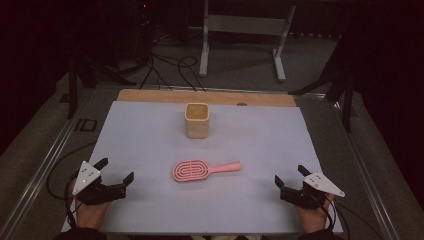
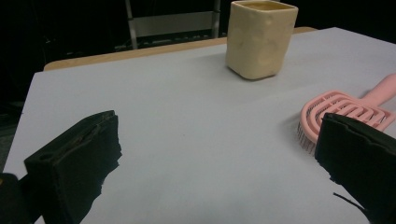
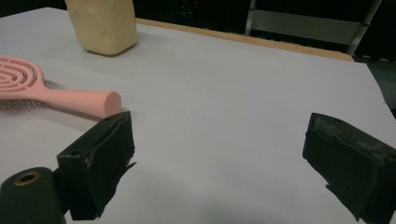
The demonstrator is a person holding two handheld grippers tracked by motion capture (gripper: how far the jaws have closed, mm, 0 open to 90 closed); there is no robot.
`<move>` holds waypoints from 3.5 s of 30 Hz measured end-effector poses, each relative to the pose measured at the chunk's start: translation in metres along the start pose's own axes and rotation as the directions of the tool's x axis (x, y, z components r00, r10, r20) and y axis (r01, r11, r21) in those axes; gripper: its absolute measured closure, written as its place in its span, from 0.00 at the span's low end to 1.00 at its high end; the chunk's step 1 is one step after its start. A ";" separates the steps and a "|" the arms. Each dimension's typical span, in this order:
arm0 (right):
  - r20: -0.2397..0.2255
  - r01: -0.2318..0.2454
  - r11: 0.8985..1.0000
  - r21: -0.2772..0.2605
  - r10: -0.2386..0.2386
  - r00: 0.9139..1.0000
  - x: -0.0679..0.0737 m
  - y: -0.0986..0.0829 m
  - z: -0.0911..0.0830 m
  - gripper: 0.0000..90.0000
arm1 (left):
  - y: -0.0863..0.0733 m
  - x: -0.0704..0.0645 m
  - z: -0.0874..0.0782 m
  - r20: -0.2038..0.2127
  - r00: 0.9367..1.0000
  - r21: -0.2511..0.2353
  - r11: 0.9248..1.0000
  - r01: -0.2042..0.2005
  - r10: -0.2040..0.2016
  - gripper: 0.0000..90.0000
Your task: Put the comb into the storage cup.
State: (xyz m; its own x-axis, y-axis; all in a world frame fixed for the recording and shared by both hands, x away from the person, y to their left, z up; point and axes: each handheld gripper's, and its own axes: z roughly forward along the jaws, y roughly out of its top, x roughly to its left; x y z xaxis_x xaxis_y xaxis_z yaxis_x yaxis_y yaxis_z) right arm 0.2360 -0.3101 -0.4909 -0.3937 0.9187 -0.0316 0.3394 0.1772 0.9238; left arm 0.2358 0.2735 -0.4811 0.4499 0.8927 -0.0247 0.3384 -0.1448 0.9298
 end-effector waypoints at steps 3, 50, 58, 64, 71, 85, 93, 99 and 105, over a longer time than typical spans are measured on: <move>0.001 -0.011 1.000 0.000 0.011 1.000 -0.001 -0.001 0.001 0.10 | -0.001 0.000 0.001 0.004 1.000 0.010 1.000 -0.001 0.001 0.00; 0.025 -0.055 0.999 -0.005 0.055 0.998 -0.006 -0.004 0.002 0.10 | 0.016 -0.012 0.023 0.066 0.997 0.074 0.996 -0.041 0.036 0.01; 0.027 -0.058 0.998 -0.003 0.058 0.998 -0.007 -0.005 0.002 0.10 | 0.018 -0.018 0.029 0.083 0.995 0.086 0.995 -0.056 0.049 0.01; 0.028 -0.058 0.998 -0.003 0.058 0.998 -0.007 -0.005 0.003 0.10 | 0.020 -0.023 0.036 0.099 0.993 0.096 0.993 -0.067 0.057 0.01; 0.028 -0.058 0.998 -0.002 0.058 0.998 -0.007 -0.005 0.003 0.10 | 0.022 -0.029 0.043 0.115 0.991 0.106 0.991 -0.079 0.066 0.01; 0.027 -0.062 0.998 -0.002 0.062 0.998 -0.008 -0.005 0.003 0.10 | 0.024 -0.035 0.051 0.126 0.989 0.118 0.989 -0.089 0.074 0.01; 0.030 -0.062 0.998 -0.002 0.062 0.998 -0.009 -0.005 0.003 0.10 | 0.027 -0.038 0.055 0.137 0.988 0.129 0.988 -0.086 0.069 0.03; 0.031 -0.065 0.998 -0.003 0.065 0.997 -0.009 -0.005 0.003 0.10 | 0.029 -0.042 0.058 0.139 0.987 0.133 0.986 -0.095 0.077 0.04; 0.032 -0.066 0.998 -0.003 0.066 0.997 -0.009 -0.005 0.002 0.10 | 0.030 -0.048 0.063 0.123 0.988 0.152 0.982 -0.108 0.089 0.14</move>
State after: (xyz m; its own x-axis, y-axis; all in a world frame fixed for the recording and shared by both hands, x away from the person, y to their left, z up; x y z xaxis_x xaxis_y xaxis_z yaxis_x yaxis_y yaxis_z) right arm 0.2398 -0.3185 -0.4960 -0.3427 0.9393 0.0168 0.3622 0.1156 0.9249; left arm 0.2764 0.1999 -0.4749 0.5769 0.8167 0.0132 0.4100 -0.3035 0.8601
